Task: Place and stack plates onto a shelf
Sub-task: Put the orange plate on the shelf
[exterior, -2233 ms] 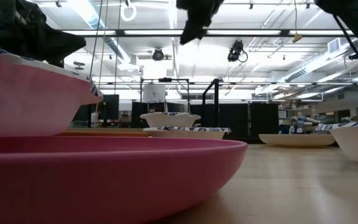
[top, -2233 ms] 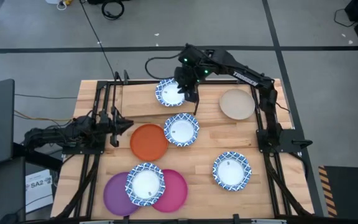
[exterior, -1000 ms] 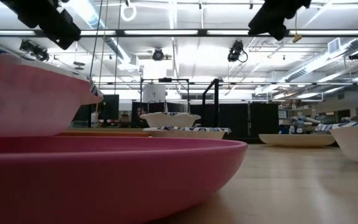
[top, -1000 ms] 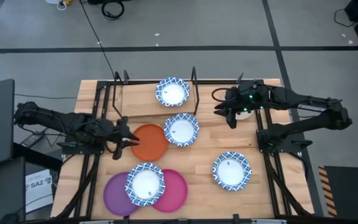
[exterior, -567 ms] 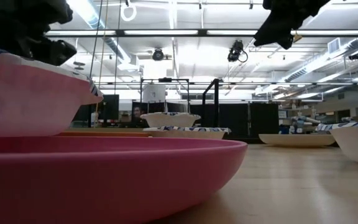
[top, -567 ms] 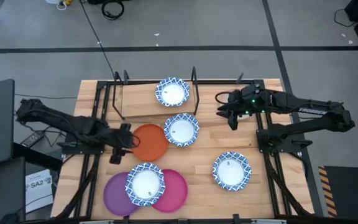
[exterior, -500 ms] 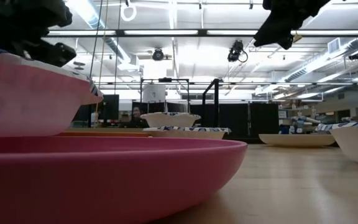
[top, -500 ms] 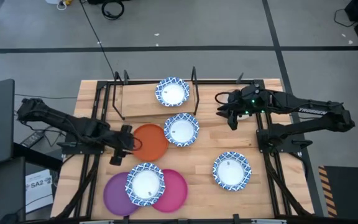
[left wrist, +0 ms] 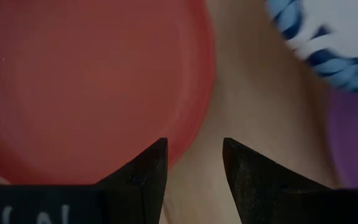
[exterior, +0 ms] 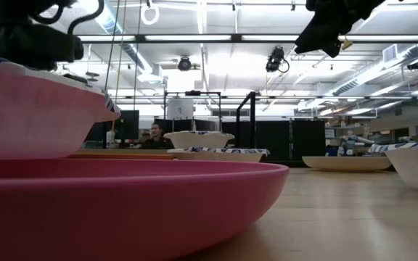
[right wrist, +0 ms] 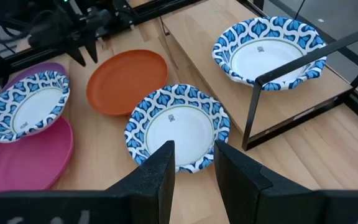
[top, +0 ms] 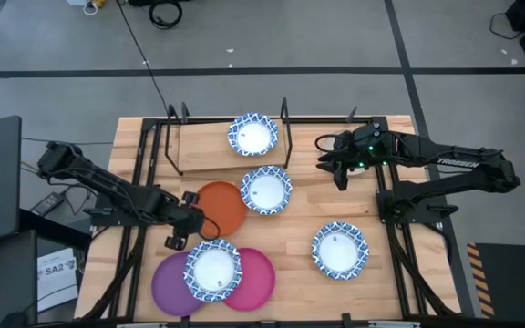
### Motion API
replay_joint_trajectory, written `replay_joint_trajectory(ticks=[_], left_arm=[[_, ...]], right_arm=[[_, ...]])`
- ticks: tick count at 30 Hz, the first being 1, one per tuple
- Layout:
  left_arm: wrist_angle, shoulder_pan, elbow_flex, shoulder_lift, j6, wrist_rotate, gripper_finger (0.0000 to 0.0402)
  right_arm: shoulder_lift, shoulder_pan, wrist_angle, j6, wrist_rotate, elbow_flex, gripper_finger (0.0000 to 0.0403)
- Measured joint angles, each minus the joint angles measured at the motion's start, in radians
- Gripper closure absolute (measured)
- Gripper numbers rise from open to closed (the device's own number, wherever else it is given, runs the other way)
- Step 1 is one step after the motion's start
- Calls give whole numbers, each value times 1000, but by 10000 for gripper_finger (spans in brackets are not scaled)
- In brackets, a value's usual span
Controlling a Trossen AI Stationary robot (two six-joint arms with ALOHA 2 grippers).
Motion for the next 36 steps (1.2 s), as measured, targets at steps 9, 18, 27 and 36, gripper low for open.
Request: replay_joint_trajectory(ticks=[9,18,27,36], left_arm=[[21,0,0,86,4,-39,241],[47,0,0,149,3,-39,241],[57,0,0,192,1,-39,249],[58,0,0,192,-1,-51,305]], right_arm=[[0,0,0,0,0,0,285],[1,0,0,0,0,0,285],[1,0,1,0,-1,0,285],[1,0,1,0,-1,0,285]])
